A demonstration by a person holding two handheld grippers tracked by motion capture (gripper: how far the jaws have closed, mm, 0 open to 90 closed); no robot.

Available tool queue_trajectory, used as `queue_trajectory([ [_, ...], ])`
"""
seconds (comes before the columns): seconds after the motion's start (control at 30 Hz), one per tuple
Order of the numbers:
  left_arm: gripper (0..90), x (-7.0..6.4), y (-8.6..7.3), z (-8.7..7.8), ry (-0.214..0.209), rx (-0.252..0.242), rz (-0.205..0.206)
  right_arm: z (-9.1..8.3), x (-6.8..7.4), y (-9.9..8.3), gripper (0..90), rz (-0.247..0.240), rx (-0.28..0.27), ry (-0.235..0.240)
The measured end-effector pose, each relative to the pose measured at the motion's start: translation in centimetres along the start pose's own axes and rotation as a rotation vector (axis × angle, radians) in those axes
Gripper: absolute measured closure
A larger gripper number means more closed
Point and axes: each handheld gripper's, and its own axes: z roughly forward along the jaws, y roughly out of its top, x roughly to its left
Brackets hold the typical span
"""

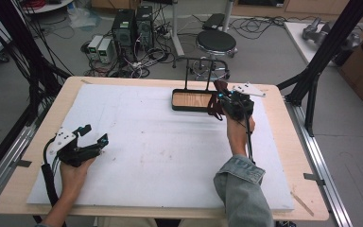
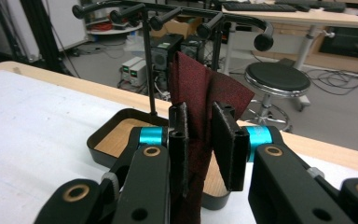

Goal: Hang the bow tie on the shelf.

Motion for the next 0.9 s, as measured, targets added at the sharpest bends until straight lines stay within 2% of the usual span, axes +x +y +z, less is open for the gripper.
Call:
queue_trajectory([
  [0.1,20.7,0.0,0.0,0.0,0.000,-0.001,-0.001,0.1,-0.3,0.1,76.4,0.006,-0.009,0.028],
  [0.27,20.8,-0.1,0.0,0.0,0.001,0.001,0.002,0.2,-0.6,1.2,76.4,-0.050,-0.018,0.070],
  [0.33,20.8,-0.1,0.0,0.0,0.001,-0.001,0.000,0.1,-0.8,1.7,76.4,-0.083,-0.042,0.077],
  [0.4,20.8,0.0,0.0,0.0,0.000,0.000,-0.001,0.2,-1.3,2.1,76.4,-0.072,-0.032,0.085],
  [0.43,20.9,-0.1,0.0,0.0,0.000,-0.001,-0.001,0.2,-1.6,2.3,76.4,-0.079,-0.042,0.084],
  [0.63,21.1,-0.1,0.0,0.1,-0.002,0.001,0.006,0.2,-3.3,3.8,76.5,-0.049,-0.076,0.092],
  [0.9,21.1,-0.1,0.0,0.0,-0.003,0.001,0.003,1.2,-4.1,4.8,76.4,-0.037,-0.098,0.104],
])
